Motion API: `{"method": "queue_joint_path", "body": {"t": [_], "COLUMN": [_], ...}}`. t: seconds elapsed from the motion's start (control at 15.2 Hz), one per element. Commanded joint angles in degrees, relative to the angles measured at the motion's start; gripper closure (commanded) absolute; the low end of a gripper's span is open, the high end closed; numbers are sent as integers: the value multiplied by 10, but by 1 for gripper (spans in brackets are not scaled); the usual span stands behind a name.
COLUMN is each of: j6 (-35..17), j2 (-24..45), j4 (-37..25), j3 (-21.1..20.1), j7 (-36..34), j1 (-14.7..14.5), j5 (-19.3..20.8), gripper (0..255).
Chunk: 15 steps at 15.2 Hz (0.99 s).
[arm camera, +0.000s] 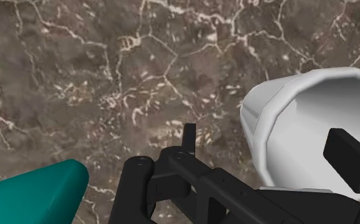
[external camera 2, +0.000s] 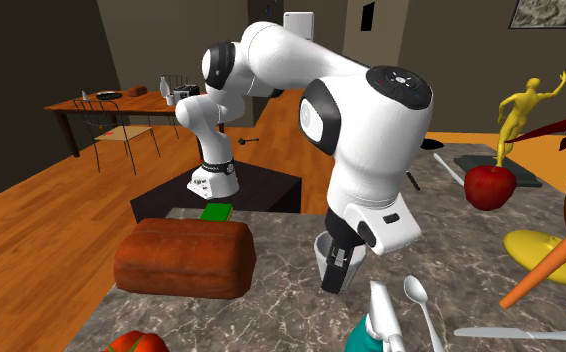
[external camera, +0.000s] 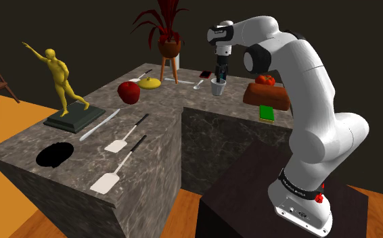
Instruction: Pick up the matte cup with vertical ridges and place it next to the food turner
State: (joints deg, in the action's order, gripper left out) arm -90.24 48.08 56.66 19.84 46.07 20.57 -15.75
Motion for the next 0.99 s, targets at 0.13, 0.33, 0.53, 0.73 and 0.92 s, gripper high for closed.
{"method": "queue_joint_path", "body": {"t": [0.13, 0.33, 0.53, 0.73, 0.92], "j6": [-9, -9, -9, -9, -9], "j2": [-4, -4, -4, -4, -4], "j4": [13, 13, 13, 13, 12], "j3": [1, 1, 1, 1, 0], "j7": [1, 1, 1, 1, 1], "j1": [-3, -3, -2, -2, -2], "j5": [0, 0, 0, 0, 0], "gripper": [0, 0, 255, 255, 255]}}
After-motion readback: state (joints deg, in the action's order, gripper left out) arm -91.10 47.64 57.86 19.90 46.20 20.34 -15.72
